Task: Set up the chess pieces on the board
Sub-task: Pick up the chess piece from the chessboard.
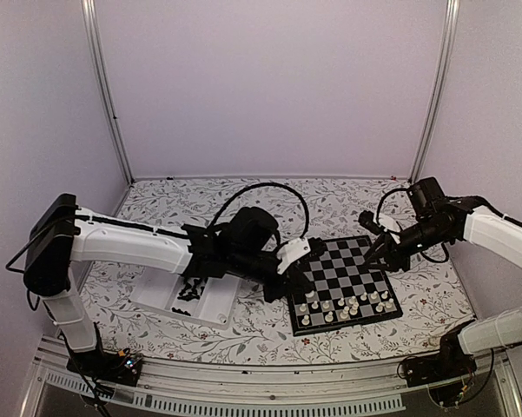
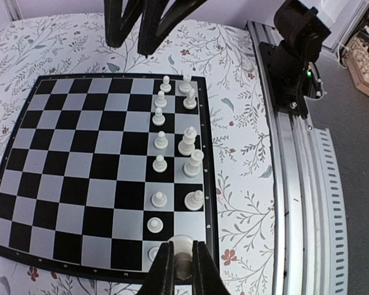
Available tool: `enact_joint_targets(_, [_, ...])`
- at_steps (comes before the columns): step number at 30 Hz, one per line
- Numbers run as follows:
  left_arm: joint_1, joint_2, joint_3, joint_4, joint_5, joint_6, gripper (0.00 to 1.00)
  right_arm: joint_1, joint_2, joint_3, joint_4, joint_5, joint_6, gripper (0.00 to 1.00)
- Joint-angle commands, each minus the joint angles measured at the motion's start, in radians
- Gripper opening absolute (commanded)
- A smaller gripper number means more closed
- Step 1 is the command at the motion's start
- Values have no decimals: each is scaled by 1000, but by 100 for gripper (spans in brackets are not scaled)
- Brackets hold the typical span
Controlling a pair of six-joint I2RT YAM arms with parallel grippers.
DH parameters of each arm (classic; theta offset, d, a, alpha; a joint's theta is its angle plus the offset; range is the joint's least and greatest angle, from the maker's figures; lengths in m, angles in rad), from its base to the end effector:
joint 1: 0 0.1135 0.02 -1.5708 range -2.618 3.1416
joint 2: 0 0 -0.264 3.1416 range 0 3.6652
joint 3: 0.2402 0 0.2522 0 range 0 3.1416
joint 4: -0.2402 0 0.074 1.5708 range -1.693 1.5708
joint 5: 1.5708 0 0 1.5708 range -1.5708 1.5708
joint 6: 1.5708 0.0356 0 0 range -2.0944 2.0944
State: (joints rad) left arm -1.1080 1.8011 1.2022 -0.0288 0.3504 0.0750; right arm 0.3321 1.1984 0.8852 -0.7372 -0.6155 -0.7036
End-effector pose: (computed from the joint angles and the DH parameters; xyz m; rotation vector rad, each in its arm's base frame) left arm 0.1691 -0.3664 0.2189 1.4640 1.8047 -0.9391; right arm 0.2076 0.0933 0.2516 -1.3933 2.0267 0.6450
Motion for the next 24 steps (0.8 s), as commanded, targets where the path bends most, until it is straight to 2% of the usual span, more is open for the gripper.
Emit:
enact_joint_targets(1, [-7, -50, -52, 0, -18, -16, 1, 62, 37, 17, -47, 47, -52, 31])
enact_joint_targets(6, [-8, -101, -121, 10, -50, -37, 1, 177, 38, 8, -31, 91, -47, 31])
enact_joint_targets(12, [1, -169, -202, -20, -132, -57, 2, 305, 97, 2, -18, 158, -57, 32])
enact_joint_targets(17, [44, -236, -277, 4, -146, -109, 2, 417, 170, 11, -11, 238, -62, 32])
enact_joint_targets(24, [84, -312, -345, 46, -143, -133, 2, 491, 246, 28, 8, 285, -55, 35])
